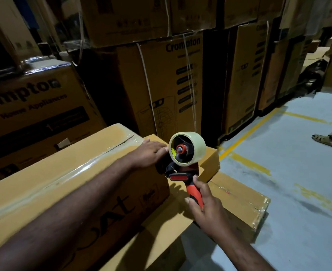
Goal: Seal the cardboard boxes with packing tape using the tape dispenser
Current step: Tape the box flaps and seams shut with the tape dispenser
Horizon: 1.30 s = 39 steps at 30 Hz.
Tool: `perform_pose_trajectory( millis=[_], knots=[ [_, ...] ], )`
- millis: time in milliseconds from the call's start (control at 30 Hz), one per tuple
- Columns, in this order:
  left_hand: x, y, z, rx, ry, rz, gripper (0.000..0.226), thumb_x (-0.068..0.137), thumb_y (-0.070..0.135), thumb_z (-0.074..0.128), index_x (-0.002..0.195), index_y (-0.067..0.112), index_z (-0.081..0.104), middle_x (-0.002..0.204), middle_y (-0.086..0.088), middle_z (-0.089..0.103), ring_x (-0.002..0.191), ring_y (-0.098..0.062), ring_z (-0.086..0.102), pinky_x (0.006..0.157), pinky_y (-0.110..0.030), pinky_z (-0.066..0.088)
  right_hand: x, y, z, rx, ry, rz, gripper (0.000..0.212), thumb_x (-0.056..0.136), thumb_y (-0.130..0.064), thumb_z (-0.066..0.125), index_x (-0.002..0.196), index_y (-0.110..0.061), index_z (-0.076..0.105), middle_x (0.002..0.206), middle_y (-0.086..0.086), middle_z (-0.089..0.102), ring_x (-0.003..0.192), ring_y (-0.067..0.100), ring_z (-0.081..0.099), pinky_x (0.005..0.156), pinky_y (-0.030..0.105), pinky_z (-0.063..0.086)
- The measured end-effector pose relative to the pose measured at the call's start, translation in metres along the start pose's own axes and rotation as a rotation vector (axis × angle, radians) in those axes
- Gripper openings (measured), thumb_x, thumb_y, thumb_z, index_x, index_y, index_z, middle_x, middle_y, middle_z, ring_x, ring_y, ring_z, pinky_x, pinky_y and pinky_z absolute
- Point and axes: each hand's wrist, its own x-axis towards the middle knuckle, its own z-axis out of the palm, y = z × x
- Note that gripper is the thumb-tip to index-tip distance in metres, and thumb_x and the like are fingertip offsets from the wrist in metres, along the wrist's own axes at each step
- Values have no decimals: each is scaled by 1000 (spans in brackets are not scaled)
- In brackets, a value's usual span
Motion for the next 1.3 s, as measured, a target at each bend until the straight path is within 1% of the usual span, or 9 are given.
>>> perform_pose_trajectory(
  millis=[100, 233, 367, 433, 667, 867, 1000, 1133, 1300],
  knots=[
    [-1, -3, 1, 90, 5, -2, 53, 110, 42, 25, 152, 14, 43, 159, -6, 41, 150, -18, 28, 127, -44, -1, 0, -9, 4, -38, -23, -8, 64, 100, -41, 54, 154, -43, 20, 134, 6, 59, 109, 22, 61, 59, 3, 39],
    [0, -8, 3, 208, -22, 10, 50, 111, 35, 25, 153, 14, 42, 160, -6, 39, 150, -20, 27, 126, -48, 2, -2, -9, 6, -95, -14, -52, 61, 101, -36, 55, 154, -35, 26, 148, 1, 50, 128, 22, 54, 83, 18, 40],
    [2, -7, 5, 207, -19, -20, 56, 109, 40, 22, 147, 10, 49, 155, -9, 47, 146, -21, 34, 125, -48, 6, -1, -10, 3, -32, -21, -21, 63, 99, -42, 56, 153, -43, 24, 135, 4, 58, 106, 17, 59, 64, 5, 36],
    [0, -8, 4, 211, -14, -22, 53, 110, 38, 23, 147, 9, 49, 155, -10, 46, 147, -22, 33, 125, -47, 4, 1, -13, -2, -47, -34, -47, 64, 100, -40, 56, 154, -42, 23, 133, 5, 59, 101, 16, 57, 64, 11, 38],
    [-5, -6, 1, 77, 5, -71, 54, 111, 37, 29, 162, 27, 16, 171, -1, 0, 157, -19, -5, 124, -53, -7, 4, -32, -18, -119, -68, -108, 65, 101, -39, 55, 155, -42, 18, 136, 4, 58, 109, 21, 59, 78, 28, 46],
    [-3, 0, -4, 67, -2, -106, 45, 110, 25, 31, 154, 23, 40, 170, -5, 16, 156, -21, 9, 124, -54, 0, 12, -54, -41, -249, -105, -137, 62, 103, -37, 52, 153, -40, 17, 132, 4, 59, 91, 10, 47, 65, 22, 39],
    [-4, 4, -4, 71, 3, -128, 42, 110, 22, 33, 151, 21, 45, 167, -6, 24, 153, -22, 17, 124, -53, 3, 16, -55, -42, -270, -116, -145, 61, 103, -38, 52, 152, -41, 16, 133, 4, 58, 96, 14, 53, 71, 27, 43],
    [-2, 7, 3, 199, 7, -146, 42, 105, 31, 47, 146, 22, 49, 162, -3, 34, 154, -21, 16, 121, -59, 9, 9, -50, -36, 54, -186, 36, 56, 99, -34, 60, 145, -46, 29, 123, 5, 57, 81, 20, 68, 58, 33, 58],
    [-4, 5, 3, 248, 17, -142, 42, 105, 33, 47, 145, 20, 50, 156, -2, 42, 150, -18, 22, 122, -58, 12, 5, -41, -26, 200, -190, 116, 58, 98, -32, 63, 144, -50, 32, 121, 7, 54, 75, 20, 69, 53, 26, 56]
  ],
)
